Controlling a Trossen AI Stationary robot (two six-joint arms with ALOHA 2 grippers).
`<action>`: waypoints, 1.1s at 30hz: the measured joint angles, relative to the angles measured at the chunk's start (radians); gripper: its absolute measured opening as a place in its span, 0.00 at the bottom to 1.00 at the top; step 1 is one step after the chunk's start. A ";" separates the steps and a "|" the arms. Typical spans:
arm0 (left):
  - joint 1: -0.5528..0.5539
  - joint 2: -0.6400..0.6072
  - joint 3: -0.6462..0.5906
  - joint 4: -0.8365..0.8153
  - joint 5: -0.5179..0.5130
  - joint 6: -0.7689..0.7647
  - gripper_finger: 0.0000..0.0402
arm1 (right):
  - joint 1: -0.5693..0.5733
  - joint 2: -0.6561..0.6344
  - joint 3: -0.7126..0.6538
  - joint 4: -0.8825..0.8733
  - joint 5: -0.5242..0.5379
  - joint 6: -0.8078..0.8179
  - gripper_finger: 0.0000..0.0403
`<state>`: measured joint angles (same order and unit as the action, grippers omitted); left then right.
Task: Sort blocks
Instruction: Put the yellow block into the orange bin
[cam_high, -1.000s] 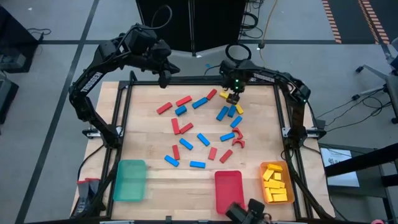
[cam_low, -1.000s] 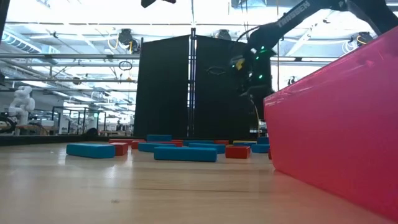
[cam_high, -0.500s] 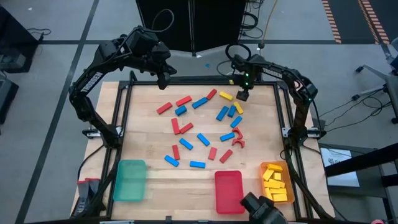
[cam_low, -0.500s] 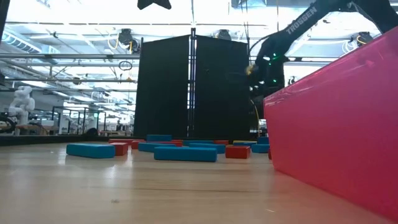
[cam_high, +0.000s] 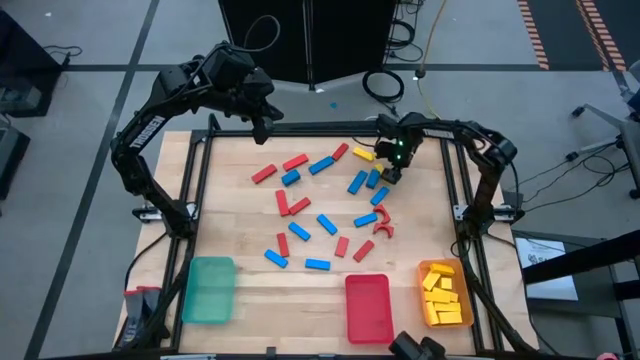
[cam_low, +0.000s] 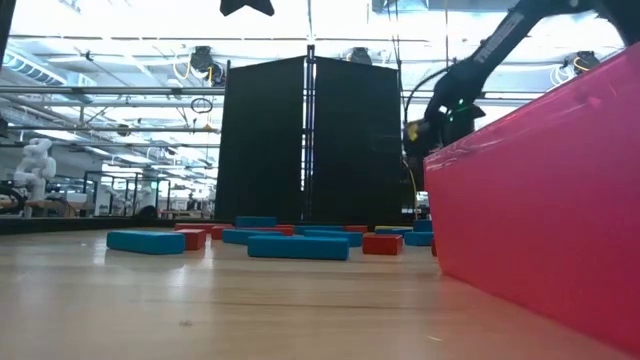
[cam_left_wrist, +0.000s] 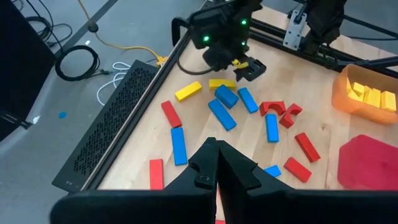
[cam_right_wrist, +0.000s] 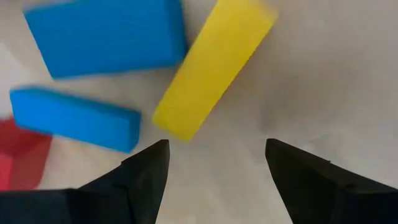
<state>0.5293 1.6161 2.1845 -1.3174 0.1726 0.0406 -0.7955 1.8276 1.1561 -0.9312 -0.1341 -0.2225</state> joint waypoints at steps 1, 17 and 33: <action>0.000 0.000 0.000 0.000 0.000 0.000 0.02 | 0.003 -0.022 -0.009 0.033 0.005 0.015 0.65; 0.000 0.000 0.000 0.017 0.000 -0.007 0.02 | 0.038 -0.089 -0.113 0.196 0.050 0.135 0.65; 0.000 0.000 0.000 0.018 0.000 -0.006 0.02 | 0.071 -0.058 -0.123 0.265 0.086 0.223 0.65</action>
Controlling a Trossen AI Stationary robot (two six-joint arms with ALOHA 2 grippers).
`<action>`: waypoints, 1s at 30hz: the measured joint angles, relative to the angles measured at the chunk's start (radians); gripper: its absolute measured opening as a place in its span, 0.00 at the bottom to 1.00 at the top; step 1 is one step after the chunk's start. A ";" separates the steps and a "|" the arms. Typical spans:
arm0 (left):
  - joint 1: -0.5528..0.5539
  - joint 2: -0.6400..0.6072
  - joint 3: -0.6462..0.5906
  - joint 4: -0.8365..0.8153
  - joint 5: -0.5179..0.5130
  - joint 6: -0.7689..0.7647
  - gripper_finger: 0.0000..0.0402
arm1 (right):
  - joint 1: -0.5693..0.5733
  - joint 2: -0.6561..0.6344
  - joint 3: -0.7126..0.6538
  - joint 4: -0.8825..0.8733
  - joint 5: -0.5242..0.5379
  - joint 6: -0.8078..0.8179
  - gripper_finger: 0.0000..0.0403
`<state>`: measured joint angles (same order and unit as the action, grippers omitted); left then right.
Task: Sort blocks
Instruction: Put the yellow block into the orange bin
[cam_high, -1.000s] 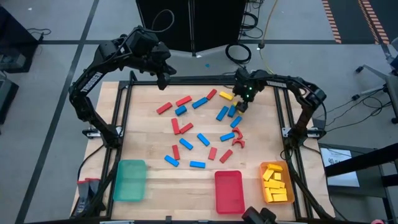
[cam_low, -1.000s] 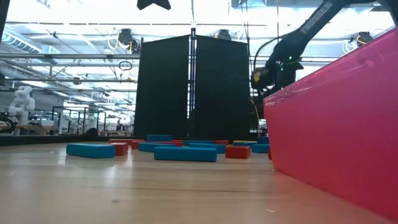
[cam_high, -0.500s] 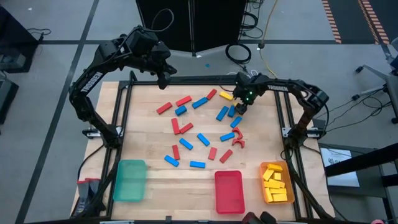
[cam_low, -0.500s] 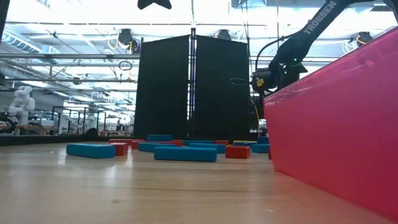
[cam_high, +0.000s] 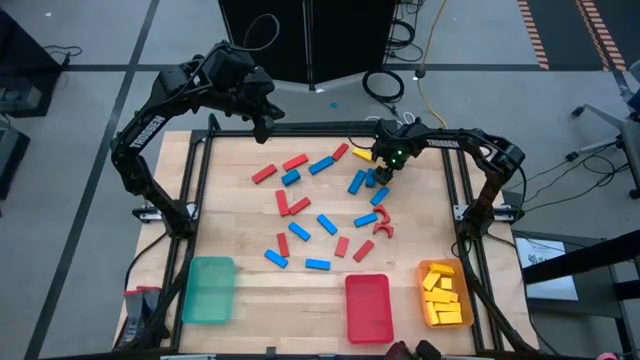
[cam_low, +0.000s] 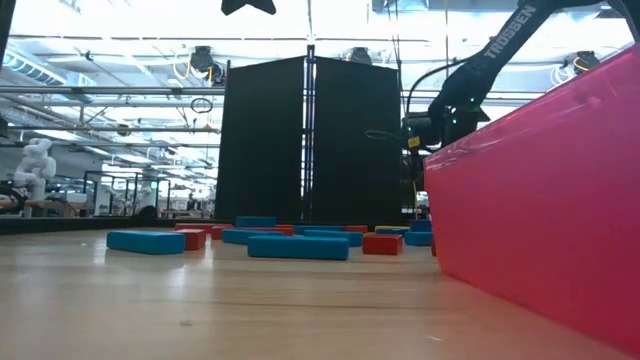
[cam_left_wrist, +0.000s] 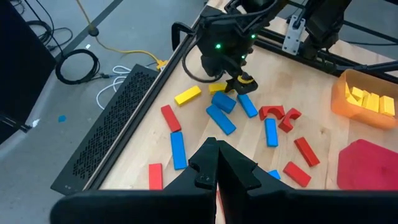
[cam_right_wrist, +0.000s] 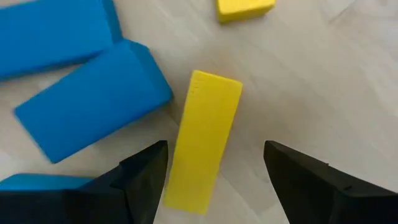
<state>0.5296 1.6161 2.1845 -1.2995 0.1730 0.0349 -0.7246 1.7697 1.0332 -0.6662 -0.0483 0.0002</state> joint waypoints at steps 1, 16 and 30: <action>0.000 0.000 0.000 0.000 0.000 0.000 0.02 | 0.000 0.009 0.000 0.001 0.000 0.000 0.65; 0.000 0.000 0.000 -0.001 0.000 -0.001 0.02 | 0.025 0.003 -0.001 -0.067 0.027 -0.018 0.20; 0.000 -0.030 0.000 -0.026 0.000 0.006 0.02 | 0.144 -0.521 0.000 -0.521 0.043 0.151 0.20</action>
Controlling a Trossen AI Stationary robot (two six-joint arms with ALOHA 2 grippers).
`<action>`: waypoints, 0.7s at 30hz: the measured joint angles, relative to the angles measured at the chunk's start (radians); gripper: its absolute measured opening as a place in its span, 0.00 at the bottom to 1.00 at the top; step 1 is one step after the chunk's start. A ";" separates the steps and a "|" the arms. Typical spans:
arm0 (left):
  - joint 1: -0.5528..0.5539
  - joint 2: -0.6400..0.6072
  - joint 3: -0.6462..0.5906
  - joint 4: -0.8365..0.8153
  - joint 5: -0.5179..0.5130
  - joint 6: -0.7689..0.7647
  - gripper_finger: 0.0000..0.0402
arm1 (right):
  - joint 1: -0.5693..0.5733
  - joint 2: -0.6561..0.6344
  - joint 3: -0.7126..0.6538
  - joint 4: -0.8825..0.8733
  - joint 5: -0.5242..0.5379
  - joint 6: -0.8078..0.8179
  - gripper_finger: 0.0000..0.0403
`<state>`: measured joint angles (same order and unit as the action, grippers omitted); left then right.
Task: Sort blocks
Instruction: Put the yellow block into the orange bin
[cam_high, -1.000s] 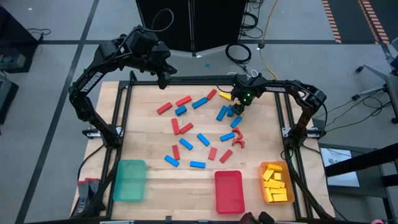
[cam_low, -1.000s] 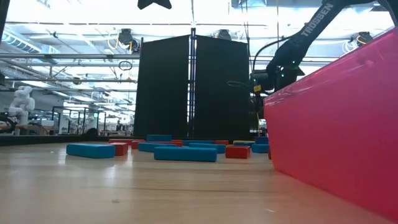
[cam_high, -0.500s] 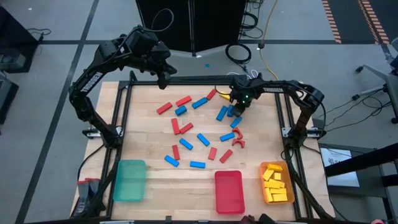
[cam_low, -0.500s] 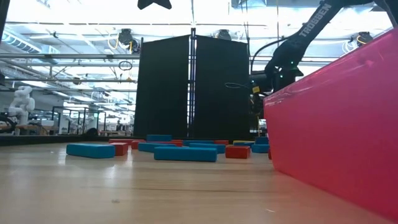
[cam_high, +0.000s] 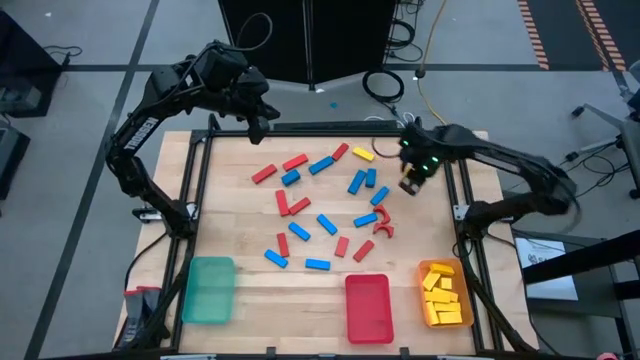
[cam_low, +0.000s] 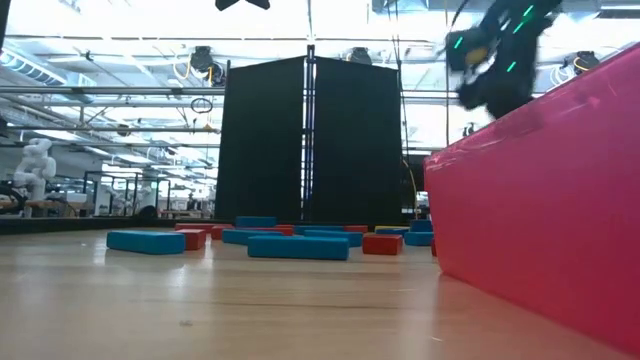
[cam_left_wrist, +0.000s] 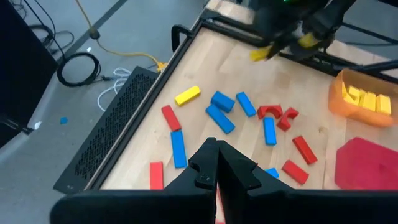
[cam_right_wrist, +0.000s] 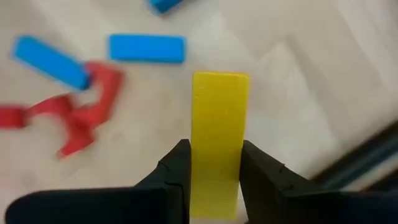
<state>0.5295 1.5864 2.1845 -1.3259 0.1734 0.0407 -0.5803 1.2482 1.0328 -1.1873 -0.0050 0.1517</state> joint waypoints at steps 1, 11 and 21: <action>0.000 0.000 0.000 -0.008 0.000 0.000 0.02 | 0.035 -0.049 0.000 -0.042 -0.001 0.048 0.20; 0.000 -0.002 0.000 -0.001 0.000 0.022 0.02 | 0.478 -0.412 0.000 -0.333 -0.001 0.704 0.20; 0.000 -0.002 0.000 -0.001 0.000 0.018 0.02 | 0.850 -0.309 -0.088 -0.169 -0.001 0.910 0.20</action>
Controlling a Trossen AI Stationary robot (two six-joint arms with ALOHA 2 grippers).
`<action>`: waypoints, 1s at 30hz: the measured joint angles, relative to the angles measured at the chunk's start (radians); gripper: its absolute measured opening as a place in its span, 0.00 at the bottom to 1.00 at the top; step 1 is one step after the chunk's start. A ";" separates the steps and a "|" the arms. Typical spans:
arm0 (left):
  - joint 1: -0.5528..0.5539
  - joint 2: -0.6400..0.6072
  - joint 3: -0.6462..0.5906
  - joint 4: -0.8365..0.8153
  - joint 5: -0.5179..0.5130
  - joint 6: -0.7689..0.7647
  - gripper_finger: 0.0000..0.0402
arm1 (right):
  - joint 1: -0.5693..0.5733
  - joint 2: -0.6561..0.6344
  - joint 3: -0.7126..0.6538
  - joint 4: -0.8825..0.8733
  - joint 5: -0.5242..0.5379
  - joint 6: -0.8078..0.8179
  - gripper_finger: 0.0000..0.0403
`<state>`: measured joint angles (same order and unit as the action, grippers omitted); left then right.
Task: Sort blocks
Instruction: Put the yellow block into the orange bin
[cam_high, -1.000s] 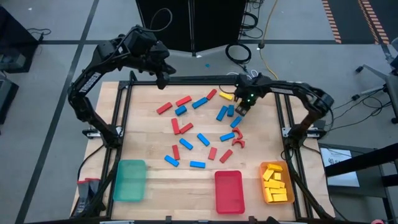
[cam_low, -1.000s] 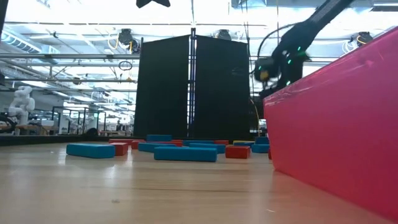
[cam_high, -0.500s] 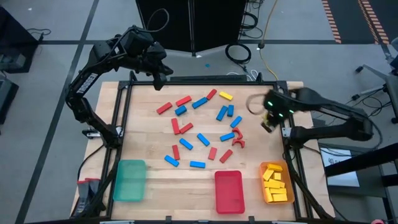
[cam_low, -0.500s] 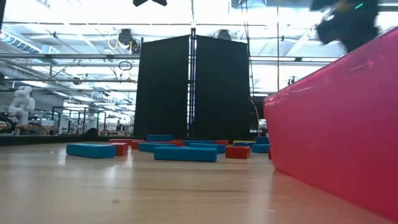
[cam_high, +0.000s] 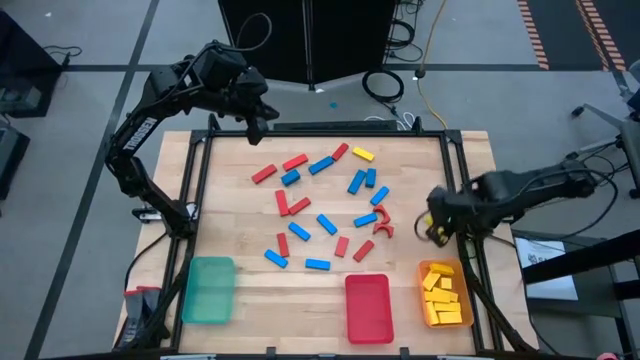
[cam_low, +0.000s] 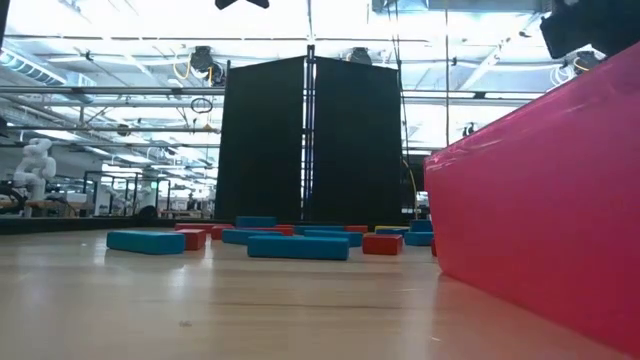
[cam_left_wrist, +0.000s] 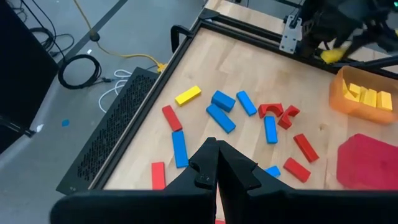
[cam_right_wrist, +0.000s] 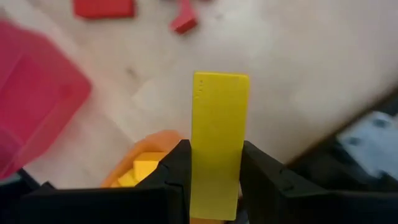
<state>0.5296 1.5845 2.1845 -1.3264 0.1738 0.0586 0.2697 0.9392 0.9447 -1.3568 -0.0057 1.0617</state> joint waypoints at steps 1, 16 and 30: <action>0.000 0.000 0.000 -0.005 0.000 0.000 0.02 | 0.043 0.009 -0.021 0.038 0.000 0.025 0.20; 0.000 0.000 0.000 -0.014 0.000 0.008 0.02 | 0.550 0.169 -0.069 0.282 -0.016 0.391 0.20; 0.000 0.000 0.000 -0.014 0.000 0.009 0.02 | 0.636 0.267 -0.069 0.256 -0.022 0.496 0.63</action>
<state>0.5297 1.5845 2.1845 -1.3404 0.1738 0.0676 0.9058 1.2064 0.8761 -1.1006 -0.0275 1.5576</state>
